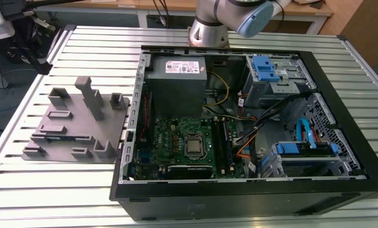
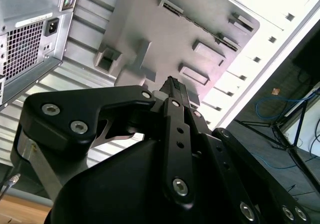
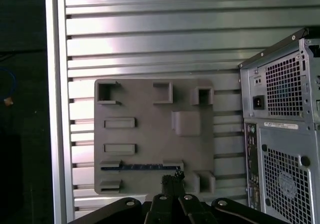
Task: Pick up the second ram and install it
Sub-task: 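Reach for the second ram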
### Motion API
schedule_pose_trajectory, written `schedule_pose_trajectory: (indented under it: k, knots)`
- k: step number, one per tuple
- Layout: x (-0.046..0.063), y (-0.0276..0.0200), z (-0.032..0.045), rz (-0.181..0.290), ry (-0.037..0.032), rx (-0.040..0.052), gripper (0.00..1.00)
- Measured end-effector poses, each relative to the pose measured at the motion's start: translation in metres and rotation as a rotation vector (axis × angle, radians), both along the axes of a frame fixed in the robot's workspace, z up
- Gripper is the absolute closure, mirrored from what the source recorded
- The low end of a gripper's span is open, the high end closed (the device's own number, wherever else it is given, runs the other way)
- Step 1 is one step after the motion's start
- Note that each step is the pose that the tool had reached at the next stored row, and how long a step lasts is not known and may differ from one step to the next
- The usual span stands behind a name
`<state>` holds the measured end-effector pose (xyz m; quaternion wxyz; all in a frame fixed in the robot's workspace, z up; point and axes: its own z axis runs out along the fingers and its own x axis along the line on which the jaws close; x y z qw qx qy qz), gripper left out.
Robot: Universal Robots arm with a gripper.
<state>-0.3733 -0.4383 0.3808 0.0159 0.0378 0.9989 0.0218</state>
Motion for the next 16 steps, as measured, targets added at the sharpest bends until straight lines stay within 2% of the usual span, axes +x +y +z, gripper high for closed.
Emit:
schedule_pose_trajectory:
  k: [16]
  knots:
    - [-0.013,-0.0064,-0.0065,0.0,0.0,0.0,0.89]
